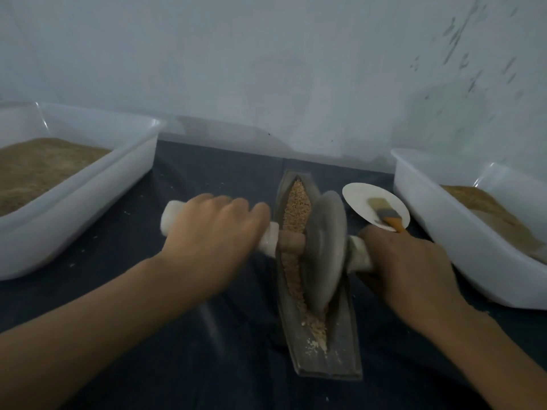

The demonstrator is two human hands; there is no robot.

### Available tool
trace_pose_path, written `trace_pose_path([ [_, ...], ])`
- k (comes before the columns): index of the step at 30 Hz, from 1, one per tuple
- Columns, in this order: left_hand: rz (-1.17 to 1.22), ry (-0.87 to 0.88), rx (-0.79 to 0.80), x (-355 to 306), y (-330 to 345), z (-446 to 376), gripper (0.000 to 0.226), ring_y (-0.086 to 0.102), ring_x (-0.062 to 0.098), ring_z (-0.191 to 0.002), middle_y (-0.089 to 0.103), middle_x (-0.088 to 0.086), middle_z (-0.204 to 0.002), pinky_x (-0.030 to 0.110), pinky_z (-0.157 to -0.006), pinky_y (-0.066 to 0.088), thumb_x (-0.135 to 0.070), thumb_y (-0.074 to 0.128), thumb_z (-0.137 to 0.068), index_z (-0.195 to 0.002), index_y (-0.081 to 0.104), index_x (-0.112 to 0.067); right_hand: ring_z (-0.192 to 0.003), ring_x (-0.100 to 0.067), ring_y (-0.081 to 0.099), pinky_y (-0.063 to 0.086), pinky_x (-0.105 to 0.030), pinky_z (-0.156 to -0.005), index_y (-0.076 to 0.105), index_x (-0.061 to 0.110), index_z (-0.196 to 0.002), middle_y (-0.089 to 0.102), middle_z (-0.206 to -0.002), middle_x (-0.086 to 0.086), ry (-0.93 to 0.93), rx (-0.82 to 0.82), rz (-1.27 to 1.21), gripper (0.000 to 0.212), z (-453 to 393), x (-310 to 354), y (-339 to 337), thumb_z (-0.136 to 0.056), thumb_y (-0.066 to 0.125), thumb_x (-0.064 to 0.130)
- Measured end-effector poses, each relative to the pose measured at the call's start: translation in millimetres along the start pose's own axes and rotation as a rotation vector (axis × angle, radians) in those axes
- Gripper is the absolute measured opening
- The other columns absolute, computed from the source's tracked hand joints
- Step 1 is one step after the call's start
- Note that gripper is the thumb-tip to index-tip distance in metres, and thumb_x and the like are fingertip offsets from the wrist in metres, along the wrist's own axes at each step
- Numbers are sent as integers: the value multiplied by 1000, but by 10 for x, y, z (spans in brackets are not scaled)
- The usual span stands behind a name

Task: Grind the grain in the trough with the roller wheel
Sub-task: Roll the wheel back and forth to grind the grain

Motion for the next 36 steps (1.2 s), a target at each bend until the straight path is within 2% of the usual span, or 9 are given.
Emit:
trace_pose_path([
  [2,29,10,-41,-16,-21,81,44,45,23,-42,45,1,-53,27,-49,25,-3,79,-39,-65,47,-16,-42,-16,49,30,-22,-34,52,22,-70,53,-55,6,-9,26,-36,47,86,-2,-44,-45,90,26],
  [6,-24,-28,34,40,181,-168,39,51,23,-48,51,-1,-57,29,-50,26,-11,78,-52,-68,43,-19,-44,-18,52,10,-17,-42,53,21,-72,55,-56,5,15,67,46,43,-132,-63,140,-51,89,32],
  [10,-71,-192,142,247,612,-597,25,56,20,-67,57,-6,-76,31,-58,30,-26,61,-81,-80,36,-24,-67,-27,60,34,-30,-50,50,19,-87,62,-75,-2,33,46,90,30,-614,-205,453,-76,73,36],
  [17,18,-291,231,310,642,-698,21,42,19,-63,54,-5,-78,33,-58,33,-30,57,-87,-83,37,-25,-72,-27,60,41,-32,-56,48,20,-91,63,-84,-3,52,64,78,25,-890,-219,461,-82,67,33],
  [22,-55,-123,189,95,131,-150,35,45,15,-56,45,-9,-66,27,-49,22,-40,60,-81,-76,27,-31,-59,-12,54,37,-28,-44,51,26,-80,58,-69,6,0,107,6,32,-182,-72,36,-66,78,36],
  [26,22,3,102,73,-179,71,59,30,16,-35,34,-10,-47,19,-51,0,-31,85,-45,-65,30,-28,-45,-3,28,34,-26,-32,46,29,-68,42,-52,13,-79,16,-78,52,162,-62,-223,-41,90,34],
  [31,-49,-118,244,173,259,-205,30,53,16,-64,46,-10,-68,29,-54,27,-48,57,-80,-77,31,-33,-36,-12,37,5,-16,-40,46,27,-66,48,-49,6,-50,27,28,52,-151,-164,94,-38,89,35],
  [33,-6,-151,285,265,430,-411,20,59,20,-76,57,-8,-81,31,-60,32,-47,55,-83,-83,41,-33,-45,-20,51,22,-20,-39,43,27,-72,53,-56,2,2,31,102,45,-461,-259,348,-55,84,39],
  [36,20,-188,310,376,597,-690,15,60,23,-80,60,-4,-88,32,-63,36,-44,56,-86,-90,51,-31,-68,-27,57,52,-41,-59,31,28,-80,59,-77,-1,141,108,48,36,-824,-373,577,-80,65,39],
])
Point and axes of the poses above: each hand's wrist, its own z-axis away from the middle knuckle, its own y-axis out of the palm, x = y × z, the point moved 2 cm from there along -z, towards the middle knuckle
